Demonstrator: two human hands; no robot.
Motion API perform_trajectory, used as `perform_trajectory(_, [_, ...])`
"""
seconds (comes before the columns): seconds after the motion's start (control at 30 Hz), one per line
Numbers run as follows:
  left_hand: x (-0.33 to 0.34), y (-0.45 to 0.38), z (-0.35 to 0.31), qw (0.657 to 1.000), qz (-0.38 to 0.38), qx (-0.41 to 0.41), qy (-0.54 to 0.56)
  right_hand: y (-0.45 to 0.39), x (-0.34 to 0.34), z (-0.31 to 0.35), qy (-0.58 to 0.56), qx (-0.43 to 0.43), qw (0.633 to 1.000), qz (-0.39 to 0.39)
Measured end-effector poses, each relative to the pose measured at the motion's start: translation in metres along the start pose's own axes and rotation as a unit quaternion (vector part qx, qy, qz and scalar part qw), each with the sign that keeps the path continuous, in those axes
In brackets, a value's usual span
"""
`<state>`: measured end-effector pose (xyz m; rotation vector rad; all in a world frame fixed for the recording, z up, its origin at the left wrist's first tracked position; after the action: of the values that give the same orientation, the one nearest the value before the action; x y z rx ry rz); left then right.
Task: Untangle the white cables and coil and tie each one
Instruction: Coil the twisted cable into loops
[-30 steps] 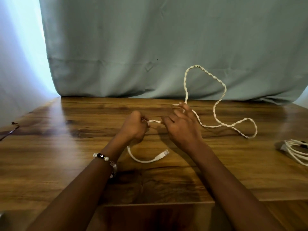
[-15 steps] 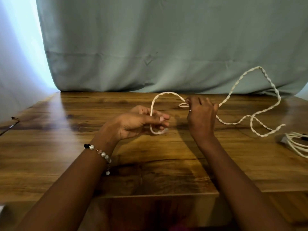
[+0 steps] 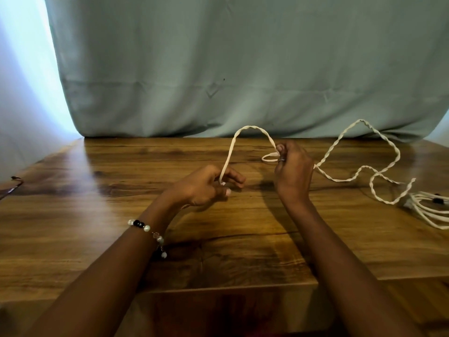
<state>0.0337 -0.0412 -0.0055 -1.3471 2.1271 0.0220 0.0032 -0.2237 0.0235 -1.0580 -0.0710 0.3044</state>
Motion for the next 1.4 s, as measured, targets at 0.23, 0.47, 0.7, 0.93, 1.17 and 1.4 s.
perform_trajectory(0.23, [-0.012, 0.001, -0.028, 0.969, -0.138, 0.083, 0.185, 0.018, 0.018, 0.006, 0.056, -0.087, 0.965, 0.24])
perform_trajectory(0.47, [-0.037, -0.005, -0.016, 0.876, -0.27, -0.014, 0.399, 0.061, 0.019, 0.054, -0.018, -0.394, 0.842, 0.369])
perform_trajectory(0.7, [-0.008, -0.008, 0.006, 0.987, -0.152, -0.024, 0.046, 0.046, 0.009, 0.063, -0.228, -0.28, 0.868, 0.342])
perform_trajectory(0.93, [0.008, -0.002, -0.006, 0.977, -0.068, -0.069, 0.188, 0.009, -0.003, 0.04, -0.271, -0.087, 0.94, 0.185])
perform_trajectory(1.17, [0.008, 0.003, -0.02, 0.912, 0.03, -0.095, 0.398, 0.005, -0.002, 0.031, -0.184, -0.07, 0.974, 0.109])
perform_trajectory(1.4, [-0.01, 0.001, -0.025, 0.813, 0.071, -0.071, 0.574, 0.034, 0.022, 0.029, -0.047, -0.057, 0.938, 0.339])
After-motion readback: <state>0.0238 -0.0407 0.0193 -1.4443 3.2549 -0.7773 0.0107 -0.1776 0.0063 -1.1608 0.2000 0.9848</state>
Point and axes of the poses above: each hand's wrist, its own y-axis away from the middle knuckle, its own x-axis out of the palm, z = x × y, the point moved 5 cm from there along -y, towards the middle knuckle, and after that the axes turned 15 degrees about -z, right-handed, at the moved point
